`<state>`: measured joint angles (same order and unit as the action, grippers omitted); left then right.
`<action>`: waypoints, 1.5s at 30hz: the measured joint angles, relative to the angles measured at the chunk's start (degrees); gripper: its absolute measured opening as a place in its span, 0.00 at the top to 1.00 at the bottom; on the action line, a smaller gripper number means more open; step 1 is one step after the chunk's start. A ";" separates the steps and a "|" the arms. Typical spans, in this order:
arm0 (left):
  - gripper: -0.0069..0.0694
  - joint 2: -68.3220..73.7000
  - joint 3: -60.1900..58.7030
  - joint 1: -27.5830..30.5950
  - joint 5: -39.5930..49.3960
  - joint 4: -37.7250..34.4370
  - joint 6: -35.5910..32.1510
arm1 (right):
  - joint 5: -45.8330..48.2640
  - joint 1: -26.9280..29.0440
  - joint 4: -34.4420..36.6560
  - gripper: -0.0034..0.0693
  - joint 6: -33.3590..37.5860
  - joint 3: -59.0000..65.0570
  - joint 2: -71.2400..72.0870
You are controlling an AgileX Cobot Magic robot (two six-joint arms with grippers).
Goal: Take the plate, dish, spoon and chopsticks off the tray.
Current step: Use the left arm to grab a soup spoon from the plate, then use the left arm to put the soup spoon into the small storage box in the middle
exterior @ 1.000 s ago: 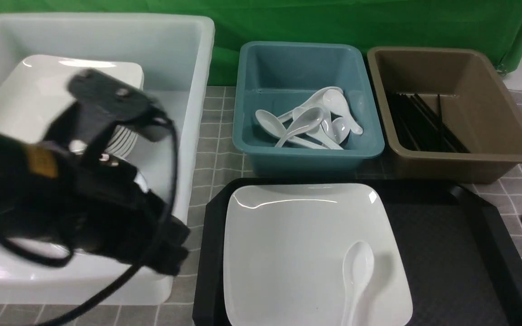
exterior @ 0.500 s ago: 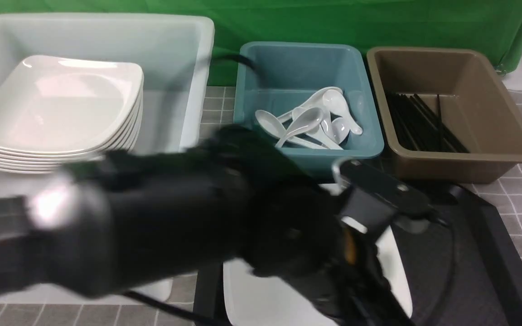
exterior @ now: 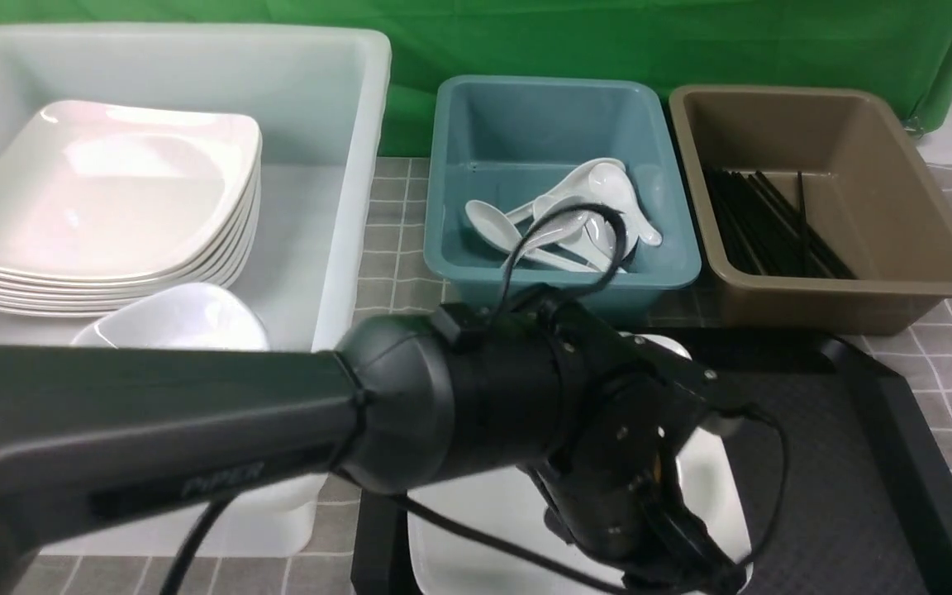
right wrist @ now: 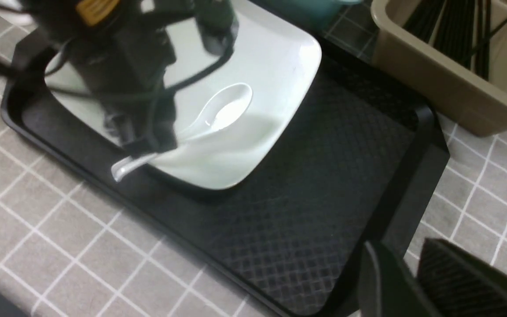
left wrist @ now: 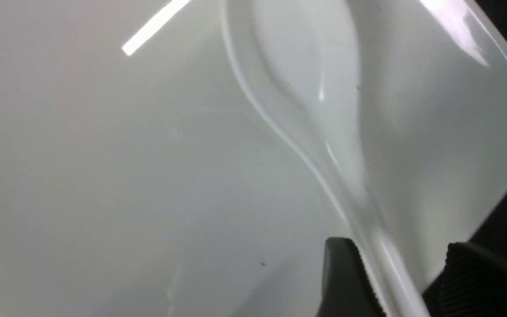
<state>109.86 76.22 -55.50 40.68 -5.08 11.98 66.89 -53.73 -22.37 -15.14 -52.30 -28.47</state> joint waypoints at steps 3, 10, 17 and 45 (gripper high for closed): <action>0.40 0.92 0.00 0.24 -1.03 -0.42 -0.28 | 0.00 0.00 0.00 0.73 0.92 0.00 0.00; 0.39 3.36 0.00 0.19 -3.81 1.54 -1.33 | 0.00 0.00 0.13 0.73 1.30 0.00 0.00; 0.60 4.19 0.00 0.19 -3.44 7.27 -1.96 | 0.00 0.00 2.68 0.71 1.42 0.00 0.00; 0.65 13.92 36.32 20.89 -4.37 17.80 -13.25 | 0.00 0.00 9.23 0.70 -0.49 0.00 0.00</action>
<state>123.78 112.55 -34.61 36.31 12.72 -1.27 66.89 -53.73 -13.14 -15.63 -52.30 -28.47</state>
